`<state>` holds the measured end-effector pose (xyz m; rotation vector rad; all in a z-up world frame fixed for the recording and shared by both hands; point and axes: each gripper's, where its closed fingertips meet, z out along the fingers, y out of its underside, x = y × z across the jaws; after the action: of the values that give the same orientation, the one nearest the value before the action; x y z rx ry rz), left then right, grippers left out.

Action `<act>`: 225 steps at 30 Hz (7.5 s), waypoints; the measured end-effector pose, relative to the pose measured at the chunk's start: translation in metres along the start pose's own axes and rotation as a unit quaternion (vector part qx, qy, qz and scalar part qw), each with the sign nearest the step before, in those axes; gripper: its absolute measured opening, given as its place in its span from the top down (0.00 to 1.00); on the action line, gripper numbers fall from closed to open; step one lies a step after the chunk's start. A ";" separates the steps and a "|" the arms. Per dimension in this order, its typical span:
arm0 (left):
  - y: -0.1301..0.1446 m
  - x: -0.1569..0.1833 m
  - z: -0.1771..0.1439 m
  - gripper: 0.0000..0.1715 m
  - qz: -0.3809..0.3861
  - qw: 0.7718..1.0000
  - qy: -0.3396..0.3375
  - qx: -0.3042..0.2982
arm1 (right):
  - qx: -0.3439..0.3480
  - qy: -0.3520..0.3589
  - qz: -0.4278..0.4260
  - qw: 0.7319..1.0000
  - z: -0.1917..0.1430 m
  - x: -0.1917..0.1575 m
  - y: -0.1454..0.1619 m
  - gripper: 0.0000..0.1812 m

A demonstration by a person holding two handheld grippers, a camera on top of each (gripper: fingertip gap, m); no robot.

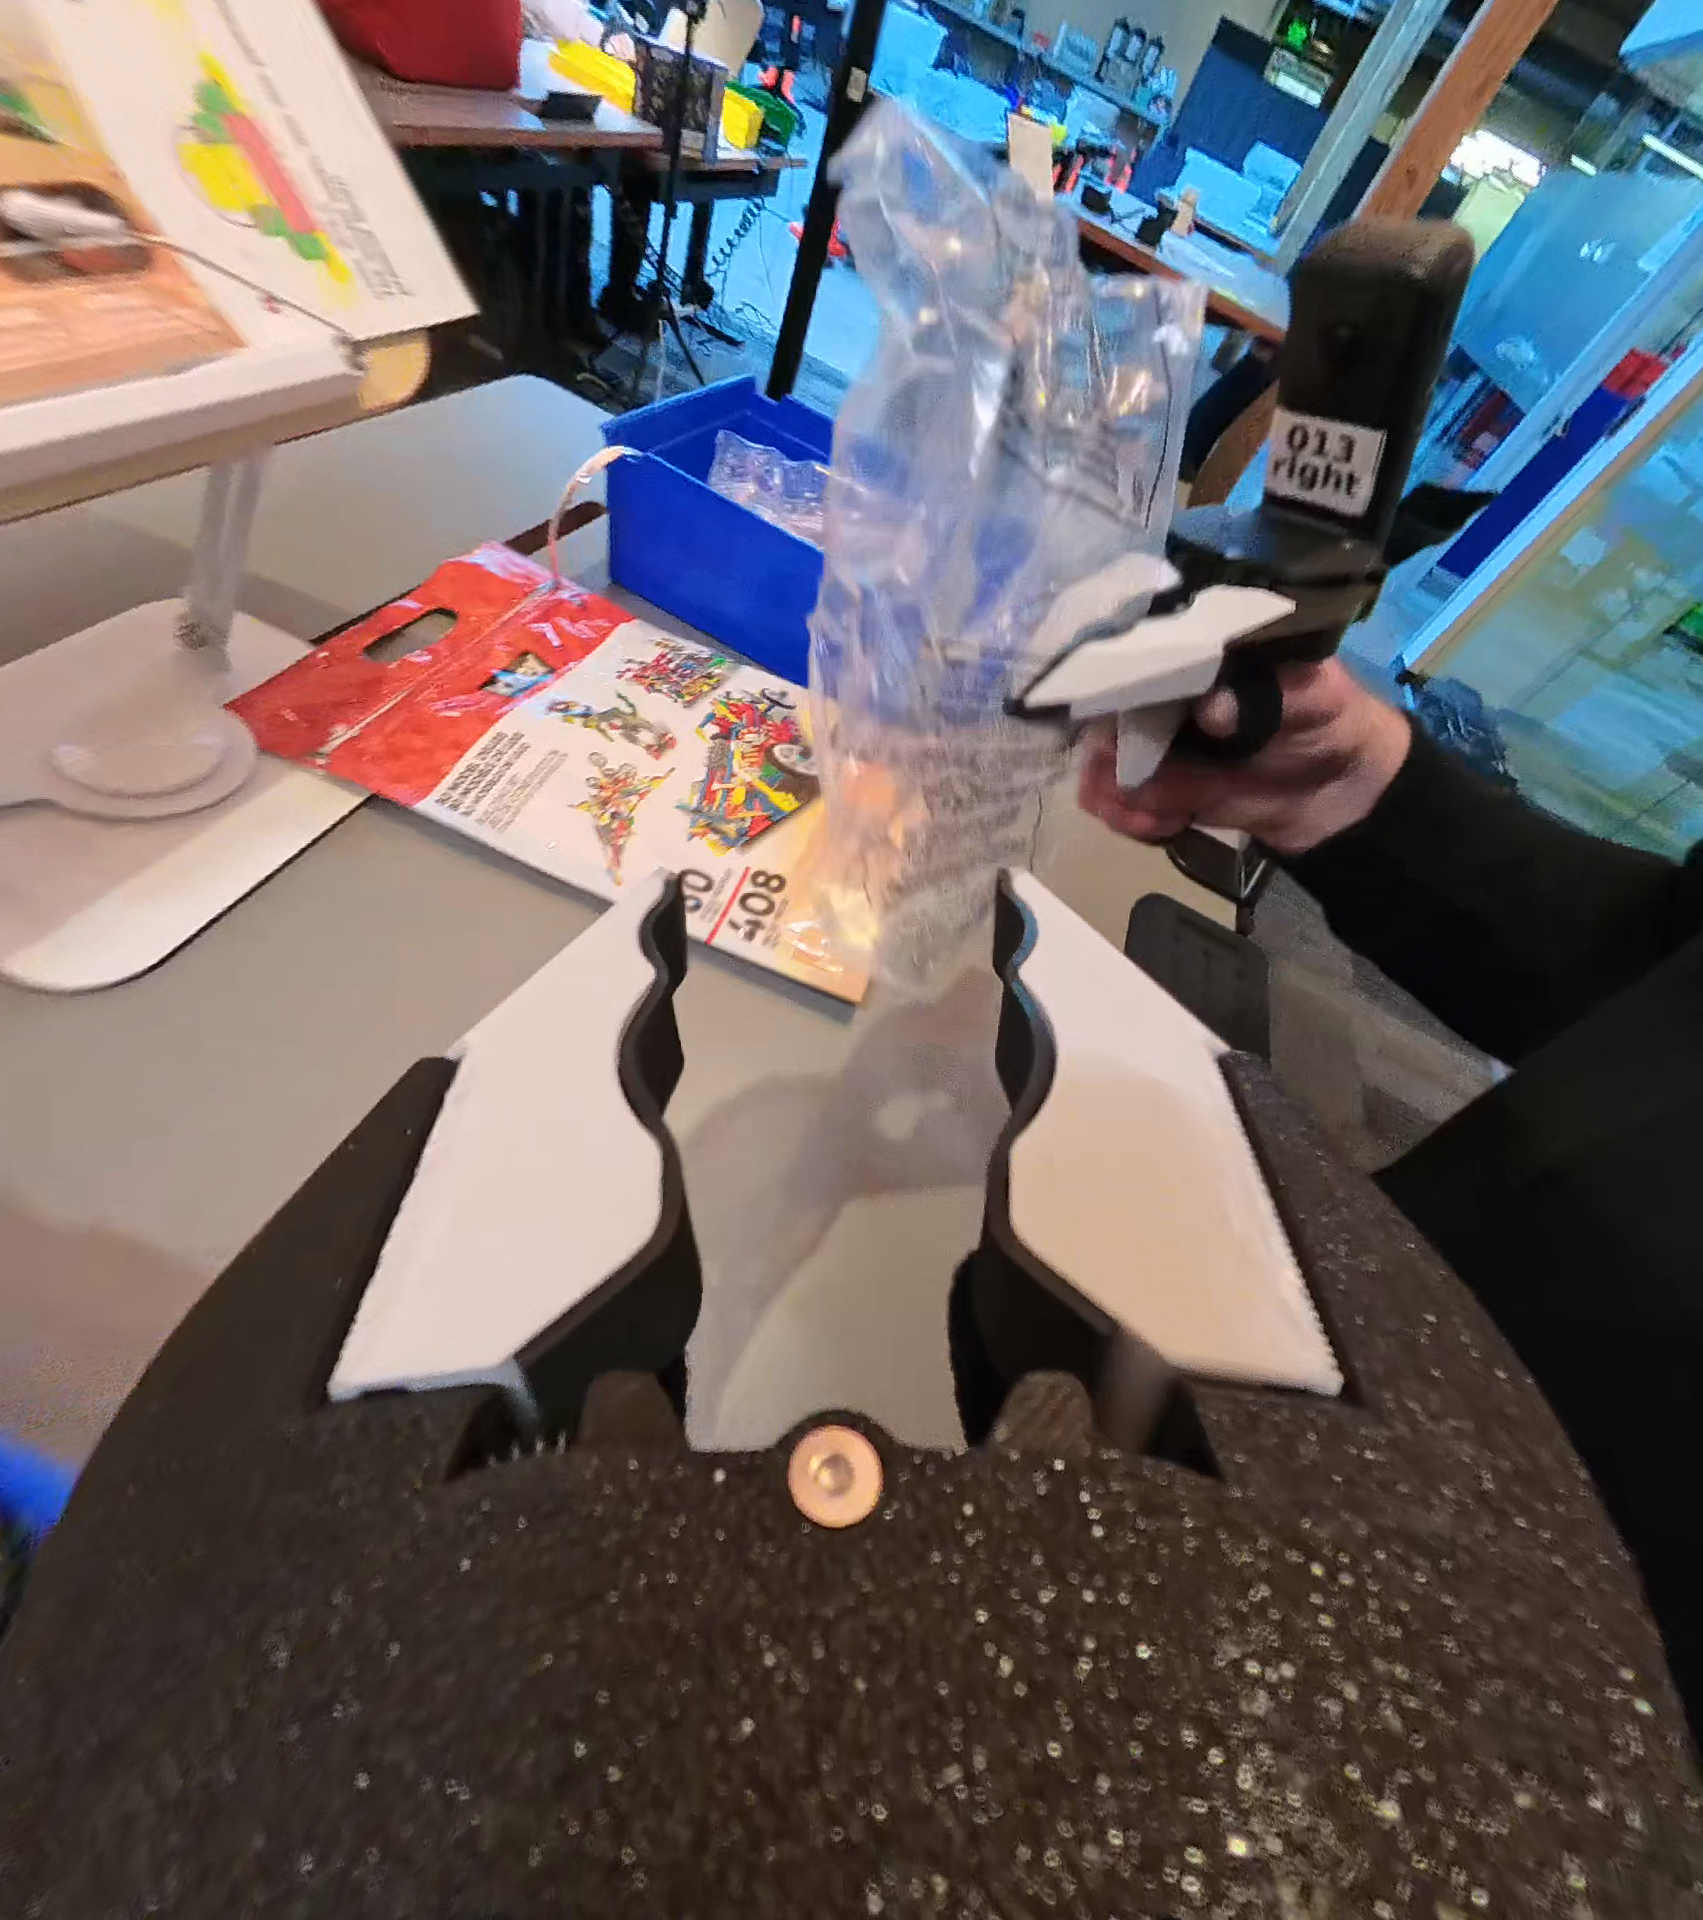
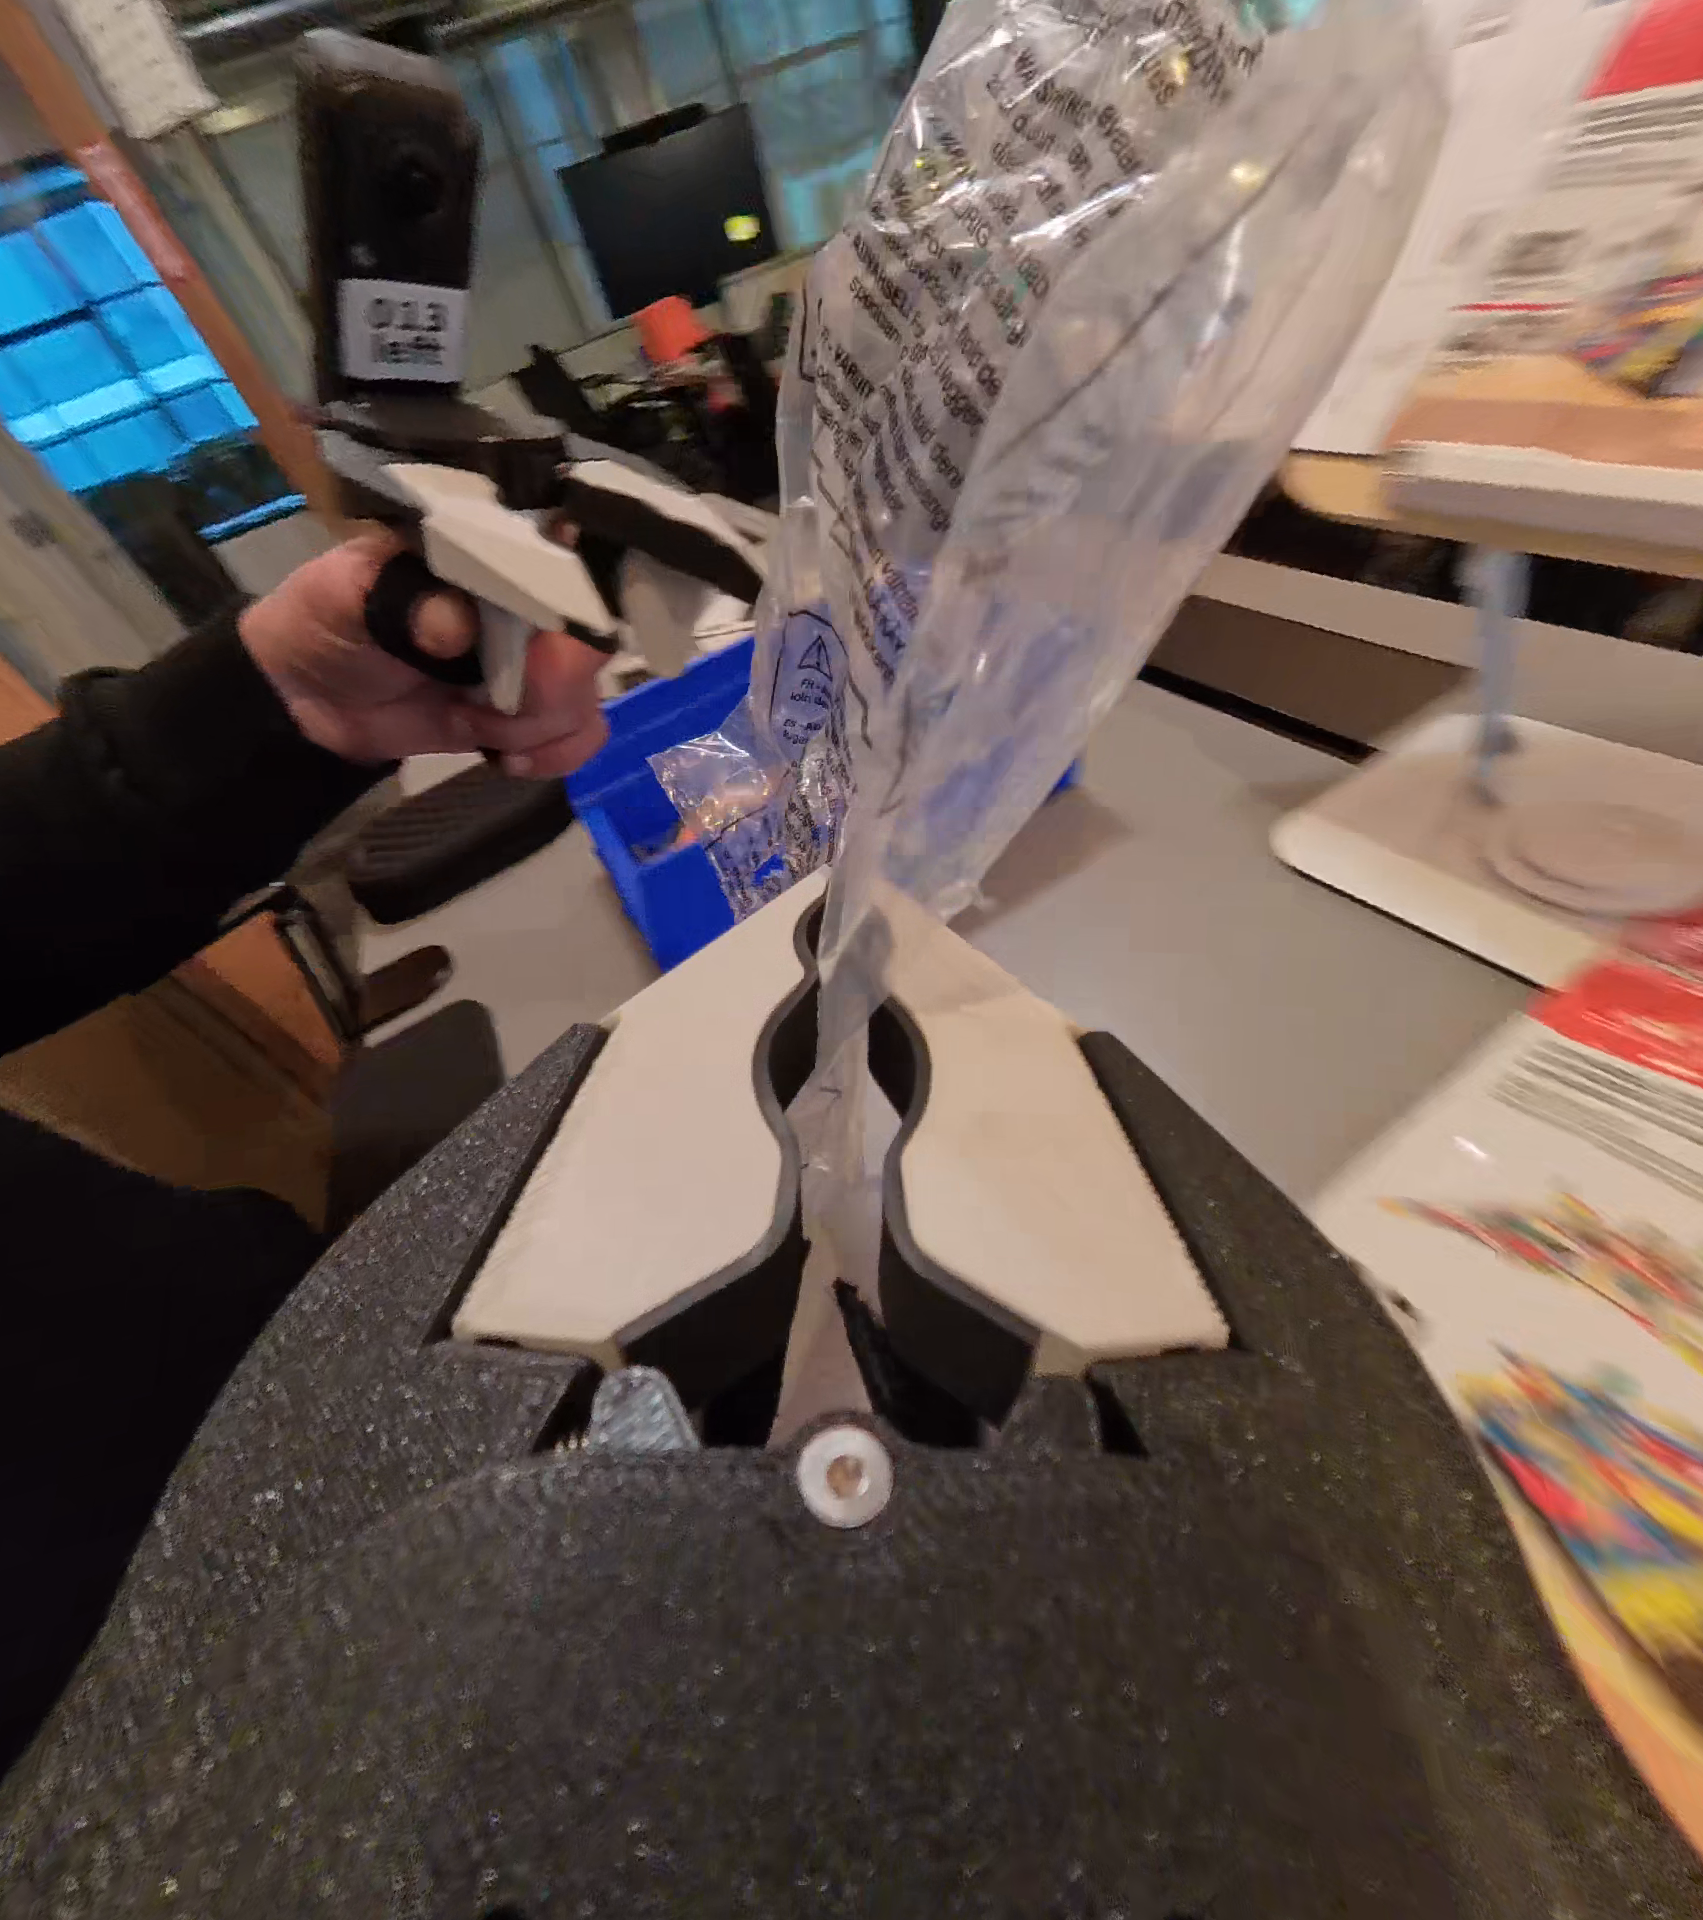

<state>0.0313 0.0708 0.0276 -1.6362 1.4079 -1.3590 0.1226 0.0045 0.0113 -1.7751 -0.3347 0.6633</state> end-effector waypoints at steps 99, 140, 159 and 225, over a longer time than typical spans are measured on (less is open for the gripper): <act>0.186 0.037 0.190 0.61 -0.044 0.969 -0.018 -0.243 | -0.312 0.118 -0.085 0.939 -0.071 0.107 0.210 0.55; 0.194 0.031 0.163 0.74 -0.093 0.978 -0.016 -0.188 | -0.280 0.124 -0.091 0.947 -0.061 0.086 0.214 0.56; 0.196 0.021 0.159 0.73 -0.052 0.975 -0.052 -0.208 | -0.282 0.141 -0.081 0.946 -0.053 0.081 0.214 0.56; 0.220 -0.038 0.089 0.28 -0.058 0.909 -0.376 -0.171 | -0.268 0.296 -0.024 0.916 -0.076 0.115 0.213 0.15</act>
<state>0.0403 0.0310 -0.2094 -2.1723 1.1040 -0.4171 0.2364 -0.0577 -0.2065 -2.3777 -0.1422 -0.0446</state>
